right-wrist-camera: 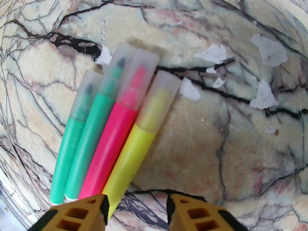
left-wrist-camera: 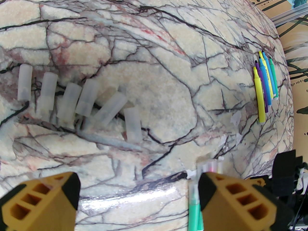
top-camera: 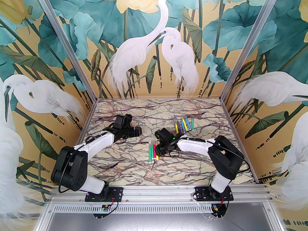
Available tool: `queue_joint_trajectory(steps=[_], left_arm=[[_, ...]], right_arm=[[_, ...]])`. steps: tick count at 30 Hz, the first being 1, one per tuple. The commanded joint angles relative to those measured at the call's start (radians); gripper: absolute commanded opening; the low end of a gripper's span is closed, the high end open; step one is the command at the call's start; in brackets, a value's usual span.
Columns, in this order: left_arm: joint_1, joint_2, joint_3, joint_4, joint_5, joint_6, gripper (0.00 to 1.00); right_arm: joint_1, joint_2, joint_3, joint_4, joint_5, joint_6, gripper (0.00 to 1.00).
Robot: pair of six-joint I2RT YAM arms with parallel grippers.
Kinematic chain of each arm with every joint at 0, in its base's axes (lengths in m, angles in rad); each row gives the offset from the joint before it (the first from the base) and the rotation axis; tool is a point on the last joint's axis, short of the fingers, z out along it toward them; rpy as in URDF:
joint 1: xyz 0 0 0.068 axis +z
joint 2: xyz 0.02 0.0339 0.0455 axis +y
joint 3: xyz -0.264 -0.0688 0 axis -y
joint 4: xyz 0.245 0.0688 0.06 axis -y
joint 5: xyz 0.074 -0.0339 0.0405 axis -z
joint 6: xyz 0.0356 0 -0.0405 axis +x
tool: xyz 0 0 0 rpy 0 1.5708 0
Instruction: Open the pen caps
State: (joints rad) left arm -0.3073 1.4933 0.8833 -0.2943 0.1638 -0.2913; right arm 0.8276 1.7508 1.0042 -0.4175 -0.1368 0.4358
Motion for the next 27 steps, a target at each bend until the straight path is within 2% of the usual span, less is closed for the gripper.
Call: queue_joint_trajectory(steps=[1,10,20,27], left_arm=[[0.009,-0.016,-0.013,0.022,0.025,0.018,0.86],[0.011,-0.013,-0.026,0.028,0.028,0.036,0.86],[0.013,-0.013,-0.024,0.032,0.032,0.040,0.86],[0.013,-0.005,-0.010,0.031,0.043,0.034,0.86]], right_arm=[[0.011,0.029,0.038,-0.014,-0.008,0.025,0.46],[0.025,0.074,0.087,-0.062,0.029,0.026,0.45],[0.044,0.100,0.164,-0.235,0.223,0.027,0.40],[0.066,0.098,0.166,-0.266,0.224,0.019,0.39]])
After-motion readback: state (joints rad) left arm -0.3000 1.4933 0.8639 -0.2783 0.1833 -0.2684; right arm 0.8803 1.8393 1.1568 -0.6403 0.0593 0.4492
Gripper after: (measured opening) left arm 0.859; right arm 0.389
